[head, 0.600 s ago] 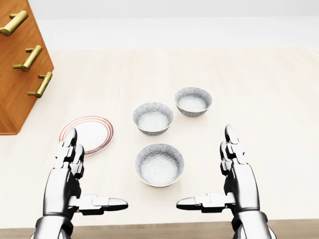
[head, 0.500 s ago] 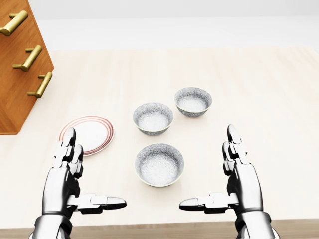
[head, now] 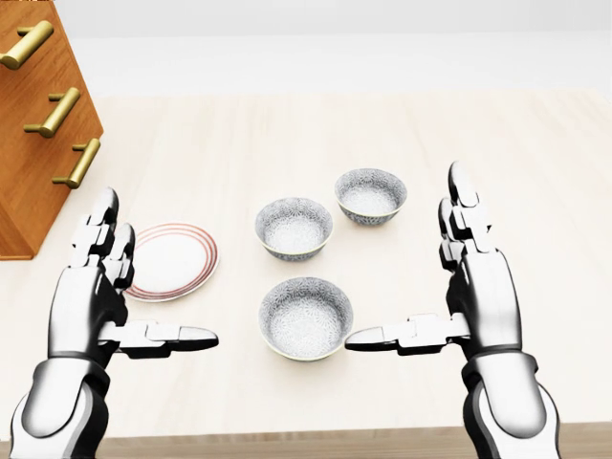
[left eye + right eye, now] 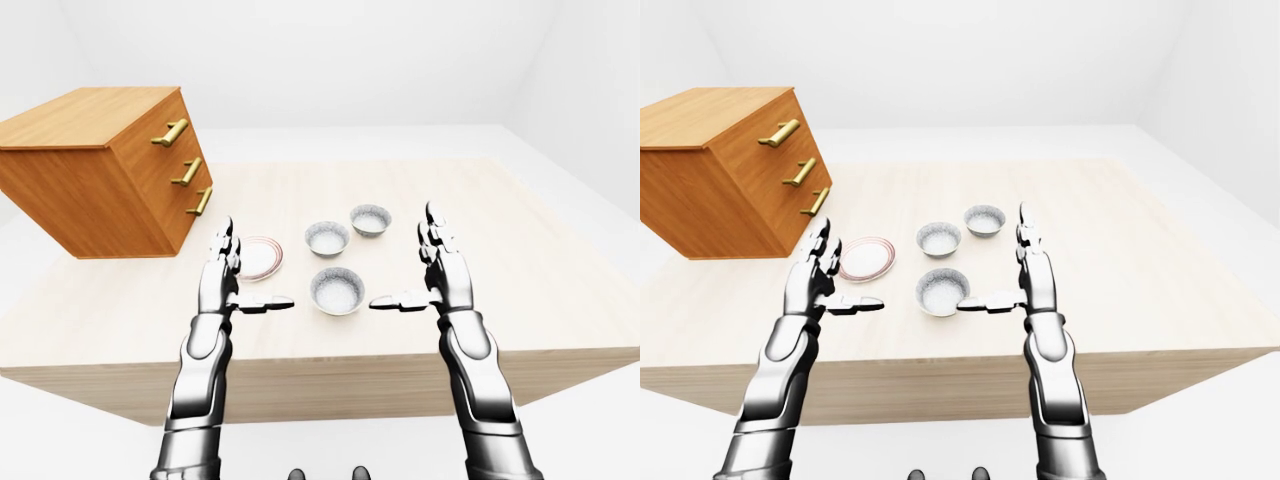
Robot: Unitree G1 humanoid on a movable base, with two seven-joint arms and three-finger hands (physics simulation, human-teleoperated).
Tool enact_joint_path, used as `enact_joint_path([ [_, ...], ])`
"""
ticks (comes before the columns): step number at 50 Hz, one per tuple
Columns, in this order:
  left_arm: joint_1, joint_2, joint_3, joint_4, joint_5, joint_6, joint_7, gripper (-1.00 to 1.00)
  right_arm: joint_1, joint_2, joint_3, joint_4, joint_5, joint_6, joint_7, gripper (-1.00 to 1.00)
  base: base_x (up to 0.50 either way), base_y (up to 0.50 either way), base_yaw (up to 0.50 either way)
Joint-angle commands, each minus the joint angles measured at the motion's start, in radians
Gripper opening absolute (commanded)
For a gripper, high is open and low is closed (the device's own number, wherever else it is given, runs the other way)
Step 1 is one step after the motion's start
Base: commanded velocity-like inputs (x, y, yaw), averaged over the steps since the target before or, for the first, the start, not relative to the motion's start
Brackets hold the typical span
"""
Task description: Stack the bowl at the front on the bowl in the middle.
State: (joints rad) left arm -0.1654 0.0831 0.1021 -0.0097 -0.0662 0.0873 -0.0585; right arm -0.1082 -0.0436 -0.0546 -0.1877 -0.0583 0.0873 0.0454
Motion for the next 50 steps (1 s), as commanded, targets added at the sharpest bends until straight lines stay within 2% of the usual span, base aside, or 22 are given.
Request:
enact_joint_path([
  [1,-0.030,0.014,0.020,-0.077,0.011,0.000,-0.004,1.00,-0.025,0.011,0.018,-0.032,0.007,0.000,-0.006,1.00,0.22,0.00,0.00],
  [8,-0.033,0.009,0.010,-0.024,0.021,0.000,-0.007,1.00,-0.033,0.014,0.026,-0.015,0.013,0.000,-0.007,1.00,0.35,0.00,0.00],
  [28,-0.032,0.001,0.001,-0.010,0.019,0.000,-0.006,1.00,-0.029,0.013,0.024,-0.005,0.009,0.000,-0.017,1.00,0.40,-0.01,0.00],
  [45,-0.023,-0.008,-0.009,-0.001,0.024,0.000,-0.003,1.00,-0.007,0.007,0.020,0.011,-0.014,0.000,-0.015,1.00,0.03,0.00,0.00],
  [49,-0.018,-0.009,-0.012,0.004,0.028,0.000,-0.002,1.00,-0.057,-0.047,0.025,0.102,-0.171,0.000,-0.009,1.00,0.00,0.00,0.00],
  [50,-0.019,-0.009,-0.012,0.003,0.028,0.000,-0.002,1.00,-0.092,-0.079,0.026,0.153,-0.248,-0.060,-0.012,1.00,0.00,0.00,0.00],
])
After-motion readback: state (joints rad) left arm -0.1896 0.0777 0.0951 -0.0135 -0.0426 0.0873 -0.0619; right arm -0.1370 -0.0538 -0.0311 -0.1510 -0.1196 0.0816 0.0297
